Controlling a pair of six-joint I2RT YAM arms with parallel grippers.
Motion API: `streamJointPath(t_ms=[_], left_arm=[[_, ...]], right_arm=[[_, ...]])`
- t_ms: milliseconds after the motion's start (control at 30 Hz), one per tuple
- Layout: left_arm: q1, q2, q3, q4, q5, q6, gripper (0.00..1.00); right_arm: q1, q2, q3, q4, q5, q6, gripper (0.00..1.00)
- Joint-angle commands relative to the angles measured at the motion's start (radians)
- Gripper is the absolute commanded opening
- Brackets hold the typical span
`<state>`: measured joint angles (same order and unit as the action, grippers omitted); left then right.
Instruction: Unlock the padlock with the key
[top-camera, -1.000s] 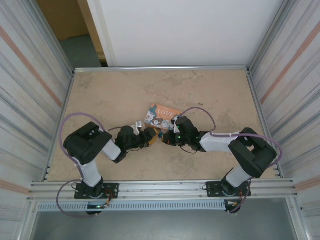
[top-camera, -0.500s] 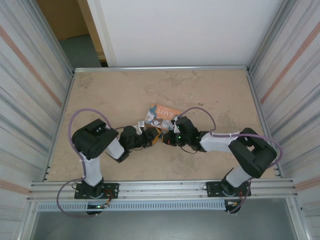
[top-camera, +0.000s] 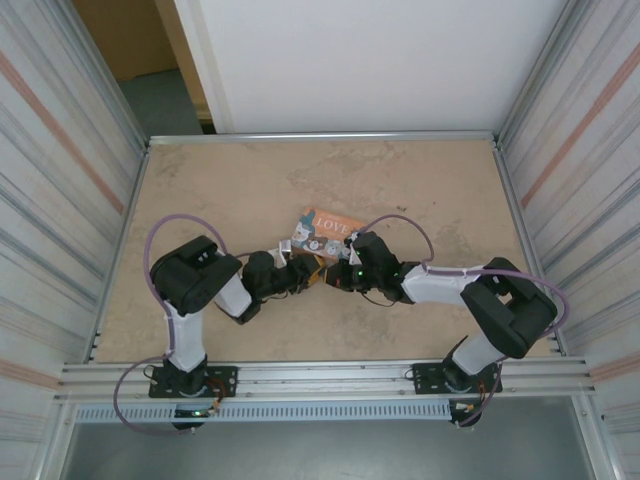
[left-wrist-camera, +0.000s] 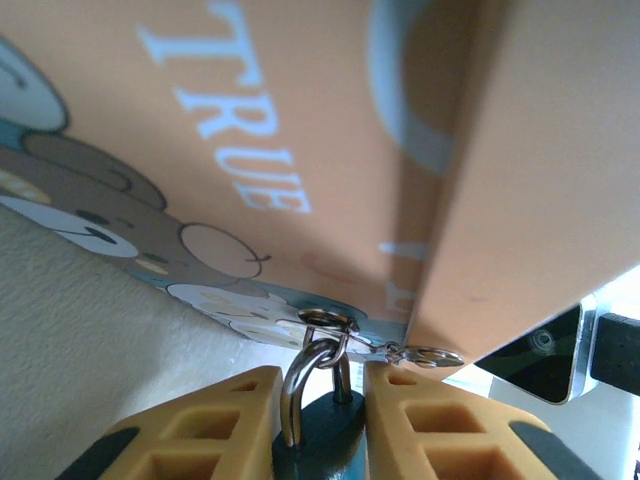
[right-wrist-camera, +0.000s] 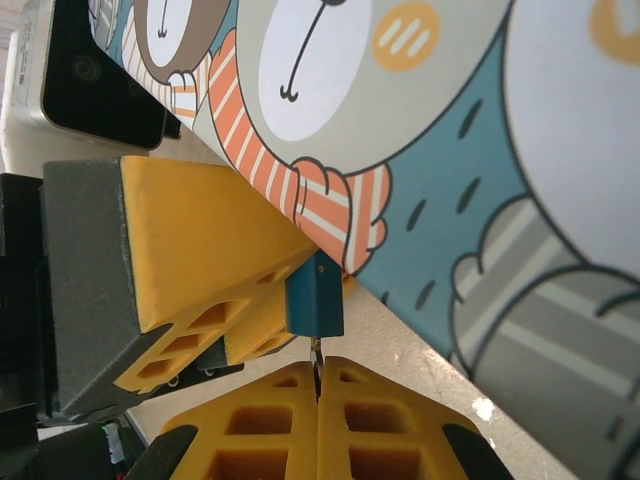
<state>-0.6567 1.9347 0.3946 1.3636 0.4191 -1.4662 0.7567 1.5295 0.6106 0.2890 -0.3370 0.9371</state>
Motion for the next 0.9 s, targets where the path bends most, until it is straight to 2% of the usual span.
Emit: streamJointPath(t_ms=[0, 200, 367, 633, 767, 867], left_arm=[[-0.006, 0.003, 0.009, 0.027, -0.008, 0.0, 0.21], [-0.006, -0.024, -0.003, 0.016, -0.02, 0.012, 0.07], [-0.006, -0.103, -0.007, -0.089, -0.023, 0.057, 0.04], [-0.007, -0.339, 0.005, -0.431, -0.047, 0.139, 0.0], [-0.006, -0.467, 0.032, -0.644, -0.068, 0.16, 0.0], [-0.007, -0.548, 0.048, -0.792, -0.099, 0.156, 0.0]], right_arm=[[-0.007, -0.053, 0.02, 0.019, -0.025, 0.022, 0.0], [-0.019, -0.085, 0.002, -0.003, -0.007, 0.019, 0.12], [-0.029, -0.129, -0.014, -0.061, 0.017, -0.011, 0.2], [-0.046, -0.284, -0.024, -0.216, 0.087, -0.142, 0.37], [-0.044, -0.383, -0.008, -0.289, 0.112, -0.239, 0.49], [-0.039, -0.467, -0.01, -0.294, 0.121, -0.295, 0.63]])
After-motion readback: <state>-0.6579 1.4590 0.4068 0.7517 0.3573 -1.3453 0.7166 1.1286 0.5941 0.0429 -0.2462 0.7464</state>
